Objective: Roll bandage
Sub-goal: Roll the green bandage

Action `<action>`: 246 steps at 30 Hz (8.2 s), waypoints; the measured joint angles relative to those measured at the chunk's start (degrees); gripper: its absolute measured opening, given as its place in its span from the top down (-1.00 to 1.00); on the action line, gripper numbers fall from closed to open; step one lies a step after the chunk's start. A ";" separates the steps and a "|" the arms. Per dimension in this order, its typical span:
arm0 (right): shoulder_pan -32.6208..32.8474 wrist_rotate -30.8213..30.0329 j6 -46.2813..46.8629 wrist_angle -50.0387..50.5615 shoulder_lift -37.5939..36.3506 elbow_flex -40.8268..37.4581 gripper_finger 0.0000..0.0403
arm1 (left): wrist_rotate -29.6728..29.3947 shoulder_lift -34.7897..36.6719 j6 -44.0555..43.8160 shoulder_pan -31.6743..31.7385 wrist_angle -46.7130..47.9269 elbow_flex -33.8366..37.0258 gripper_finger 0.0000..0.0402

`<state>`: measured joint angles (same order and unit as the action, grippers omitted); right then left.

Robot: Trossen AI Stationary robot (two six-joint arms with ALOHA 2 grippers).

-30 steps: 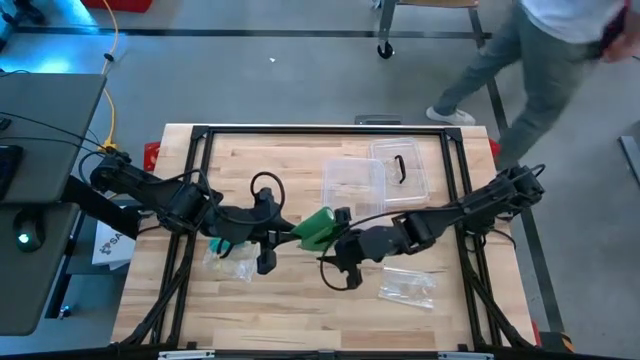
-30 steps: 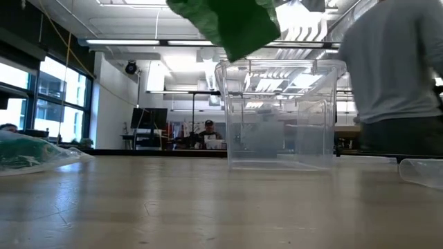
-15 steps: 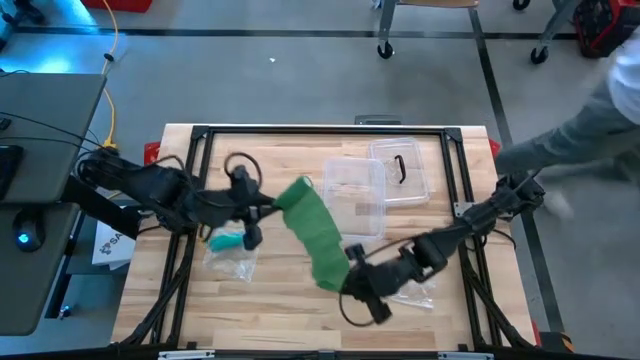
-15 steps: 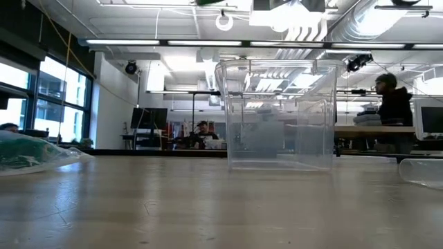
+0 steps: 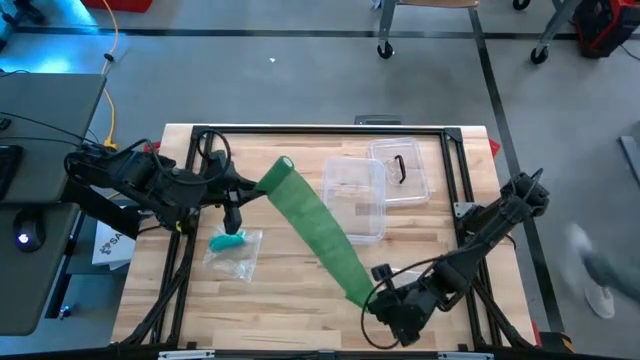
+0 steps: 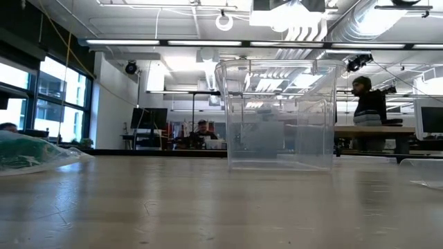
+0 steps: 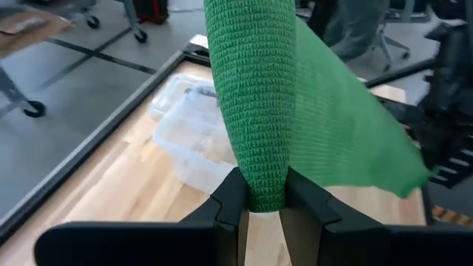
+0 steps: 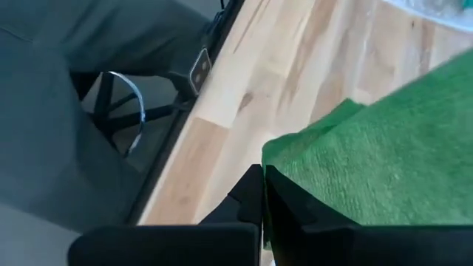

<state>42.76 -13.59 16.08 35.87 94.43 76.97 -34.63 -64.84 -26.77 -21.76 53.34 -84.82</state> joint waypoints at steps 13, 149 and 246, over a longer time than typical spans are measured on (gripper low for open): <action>-8.82 0.82 -12.33 -0.33 0.08 0.00 0.95 | 4.21 -2.34 -0.16 0.00 -0.08 0.00 0.73; -11.94 -37.41 1.15 -28.06 1.57 3.97 -0.06 | -29.34 -29.07 19.85 -14.46 4.36 0.02 0.74; 2.03 -26.49 -48.94 -30.55 -3.37 3.98 0.97 | 1.89 -29.14 29.92 -17.99 -99.32 25.73 -0.52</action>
<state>44.79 -40.08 -32.86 5.32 91.07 80.95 -32.74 -93.98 3.15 -39.75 -45.98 -59.09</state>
